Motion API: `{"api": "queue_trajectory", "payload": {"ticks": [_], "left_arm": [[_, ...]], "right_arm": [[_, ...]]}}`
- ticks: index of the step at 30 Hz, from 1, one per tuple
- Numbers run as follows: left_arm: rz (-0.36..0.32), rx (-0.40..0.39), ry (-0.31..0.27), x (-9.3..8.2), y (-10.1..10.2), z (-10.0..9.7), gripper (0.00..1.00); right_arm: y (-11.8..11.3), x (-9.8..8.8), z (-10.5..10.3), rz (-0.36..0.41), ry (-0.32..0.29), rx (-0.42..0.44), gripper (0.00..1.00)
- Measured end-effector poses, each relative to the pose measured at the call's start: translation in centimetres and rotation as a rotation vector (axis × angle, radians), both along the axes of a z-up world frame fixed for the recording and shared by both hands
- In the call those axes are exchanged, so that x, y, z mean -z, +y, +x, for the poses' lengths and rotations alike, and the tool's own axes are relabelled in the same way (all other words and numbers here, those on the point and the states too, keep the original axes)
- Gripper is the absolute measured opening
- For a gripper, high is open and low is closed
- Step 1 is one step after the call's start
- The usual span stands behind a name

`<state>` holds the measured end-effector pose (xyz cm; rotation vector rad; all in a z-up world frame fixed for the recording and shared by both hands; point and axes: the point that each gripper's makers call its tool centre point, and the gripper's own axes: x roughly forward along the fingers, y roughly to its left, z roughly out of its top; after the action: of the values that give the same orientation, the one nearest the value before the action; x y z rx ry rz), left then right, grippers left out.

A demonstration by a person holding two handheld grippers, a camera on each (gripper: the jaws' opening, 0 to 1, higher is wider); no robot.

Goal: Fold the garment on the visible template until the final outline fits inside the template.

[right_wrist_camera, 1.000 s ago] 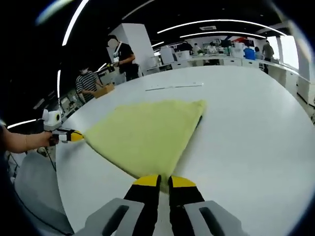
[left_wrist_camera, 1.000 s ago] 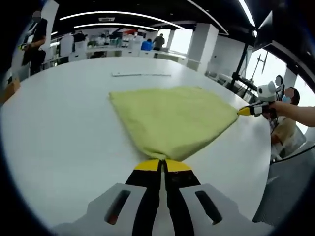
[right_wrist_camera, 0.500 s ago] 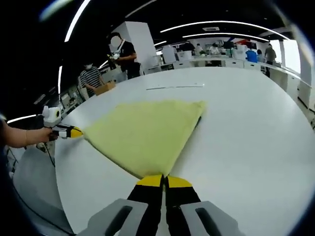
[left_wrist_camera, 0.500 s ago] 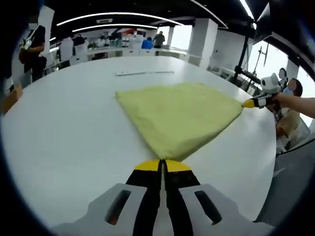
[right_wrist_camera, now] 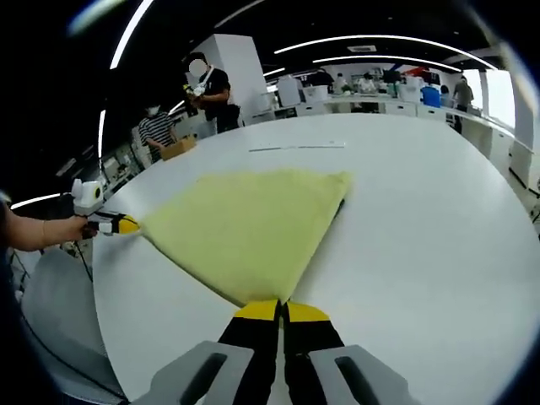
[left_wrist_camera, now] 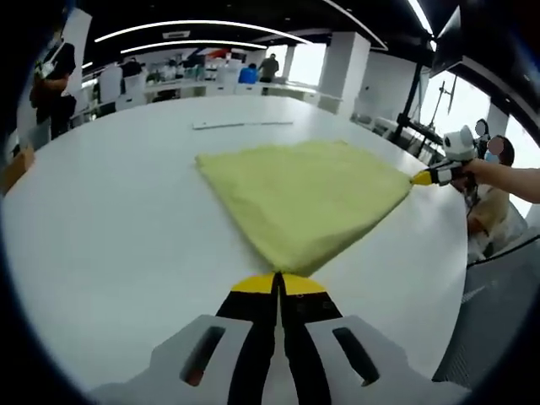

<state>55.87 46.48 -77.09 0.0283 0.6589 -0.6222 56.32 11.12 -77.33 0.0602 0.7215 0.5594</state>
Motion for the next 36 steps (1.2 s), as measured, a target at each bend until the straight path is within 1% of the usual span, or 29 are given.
{"api": "queue_trajectory", "payload": {"ticks": [2,4,11,16,23,30,33,36], "left_arm": [[0.000,0.011,0.002,-0.1,-0.2,-0.3,0.00],[-0.016,0.011,0.009,-0.2,-0.5,-0.5,0.00],[-0.016,0.037,0.016,-0.2,-1.0,-1.3,0.00],[0.013,0.069,0.018,0.2,-1.1,-1.8,0.00],[0.030,0.099,0.029,0.6,-1.4,-2.7,0.00],[0.081,0.145,0.026,0.8,-1.8,-3.5,0.00],[0.077,0.148,0.030,0.8,-1.9,-3.7,0.00],[0.084,0.147,0.028,0.9,-1.9,-3.7,0.00]], "right_arm": [[-0.3,0.0,-0.1,0.000,0.001,0.004,0.00],[-0.5,-0.1,-0.3,-0.001,0.004,0.003,0.00],[-1.1,0.0,-1.1,0.002,0.017,0.004,0.00],[-1.4,0.0,-1.8,-0.004,0.027,-0.010,0.00],[-1.8,0.1,-2.6,-0.004,0.037,-0.012,0.00],[-2.1,0.2,-3.6,0.001,0.045,-0.014,0.00],[-2.3,0.2,-3.8,0.001,0.040,-0.014,0.00],[-2.3,0.3,-4.0,0.006,0.048,-0.013,0.00]]}}
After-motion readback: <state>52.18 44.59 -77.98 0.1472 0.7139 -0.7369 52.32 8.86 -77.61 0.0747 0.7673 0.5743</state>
